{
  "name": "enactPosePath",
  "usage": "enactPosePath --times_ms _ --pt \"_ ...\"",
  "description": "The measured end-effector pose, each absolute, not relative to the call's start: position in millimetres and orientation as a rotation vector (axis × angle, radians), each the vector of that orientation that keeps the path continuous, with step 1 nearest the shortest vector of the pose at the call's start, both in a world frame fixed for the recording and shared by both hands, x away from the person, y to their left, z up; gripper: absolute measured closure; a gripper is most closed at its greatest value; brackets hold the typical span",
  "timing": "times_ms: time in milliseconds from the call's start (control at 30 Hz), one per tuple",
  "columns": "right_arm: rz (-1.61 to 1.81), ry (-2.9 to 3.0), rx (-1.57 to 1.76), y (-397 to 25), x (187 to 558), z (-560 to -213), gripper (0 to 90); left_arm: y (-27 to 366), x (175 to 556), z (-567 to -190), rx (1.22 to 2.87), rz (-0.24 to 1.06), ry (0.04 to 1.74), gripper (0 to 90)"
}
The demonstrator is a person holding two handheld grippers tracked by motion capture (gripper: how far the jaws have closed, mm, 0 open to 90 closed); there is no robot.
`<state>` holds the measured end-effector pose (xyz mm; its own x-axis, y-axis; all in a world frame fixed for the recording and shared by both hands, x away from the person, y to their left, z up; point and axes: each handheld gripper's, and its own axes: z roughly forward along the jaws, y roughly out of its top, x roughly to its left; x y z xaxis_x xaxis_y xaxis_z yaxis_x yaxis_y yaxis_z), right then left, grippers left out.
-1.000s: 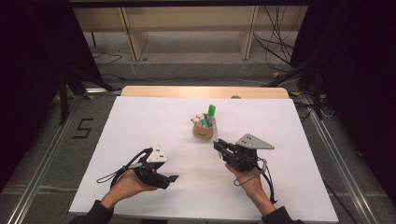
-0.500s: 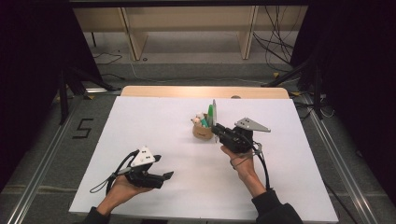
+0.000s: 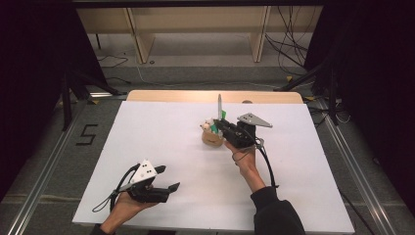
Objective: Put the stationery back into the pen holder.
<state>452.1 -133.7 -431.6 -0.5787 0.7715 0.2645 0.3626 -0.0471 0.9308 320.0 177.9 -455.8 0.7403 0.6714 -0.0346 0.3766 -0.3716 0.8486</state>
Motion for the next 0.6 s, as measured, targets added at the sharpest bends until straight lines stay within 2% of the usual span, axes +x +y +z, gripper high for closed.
enactPosePath --times_ms 600 --pt "1.541 1.871 1.157 -115.9 477.2 -441.4 79.7 183.5 322.1 -457.7 1.962 0.397 0.825 21.7"
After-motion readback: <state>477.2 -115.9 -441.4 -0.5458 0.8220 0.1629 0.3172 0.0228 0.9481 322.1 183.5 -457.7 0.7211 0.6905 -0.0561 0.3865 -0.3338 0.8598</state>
